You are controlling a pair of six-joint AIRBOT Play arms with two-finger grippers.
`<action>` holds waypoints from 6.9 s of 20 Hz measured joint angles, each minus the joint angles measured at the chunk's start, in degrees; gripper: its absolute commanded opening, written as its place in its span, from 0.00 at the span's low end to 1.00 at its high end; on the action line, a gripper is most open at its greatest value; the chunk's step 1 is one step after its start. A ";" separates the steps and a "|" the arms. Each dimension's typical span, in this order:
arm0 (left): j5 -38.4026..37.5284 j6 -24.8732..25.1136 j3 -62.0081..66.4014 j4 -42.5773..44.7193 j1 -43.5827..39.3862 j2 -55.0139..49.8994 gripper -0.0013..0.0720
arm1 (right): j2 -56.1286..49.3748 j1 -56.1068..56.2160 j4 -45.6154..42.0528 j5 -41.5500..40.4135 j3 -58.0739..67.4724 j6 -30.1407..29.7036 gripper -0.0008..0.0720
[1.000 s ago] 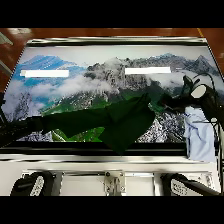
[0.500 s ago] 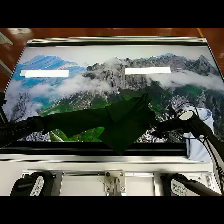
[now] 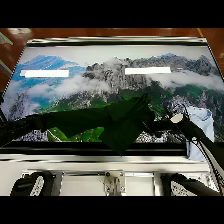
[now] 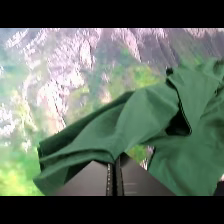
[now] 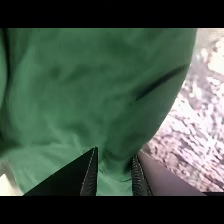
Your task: Fold the shirts.
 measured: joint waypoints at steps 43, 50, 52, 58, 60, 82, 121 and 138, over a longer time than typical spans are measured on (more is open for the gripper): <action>-31.06 0.79 43.19 18.67 9.07 -8.39 0.07 | 21.66 -21.59 -25.05 53.81 59.34 -5.42 0.08; -8.59 2.25 31.93 12.04 4.87 -32.46 0.07 | 1.51 -11.65 -22.99 15.58 42.34 -8.68 0.08; 0.00 3.61 32.65 9.18 2.45 -40.04 0.07 | -3.56 -8.72 -22.77 1.55 41.29 -8.33 0.08; 21.49 7.80 34.14 2.86 -6.03 -56.74 0.07 | -13.90 -5.18 -22.29 -16.79 40.39 -2.47 0.08; 25.75 8.22 34.38 2.16 -8.22 -60.48 0.07 | -16.46 -4.96 -22.25 -16.35 40.26 -1.73 0.08; -4.92 -1.16 45.05 19.50 -5.68 -72.24 0.07 | -19.10 -8.41 -23.71 14.69 38.45 3.43 0.08; -21.51 -11.87 75.58 30.77 -3.48 -0.72 0.07 | 39.69 -10.47 -35.30 39.52 83.49 1.88 0.08; 1.01 -2.69 36.81 30.03 -4.72 -43.12 0.07 | 1.99 -3.43 -30.97 7.82 36.92 -0.98 0.08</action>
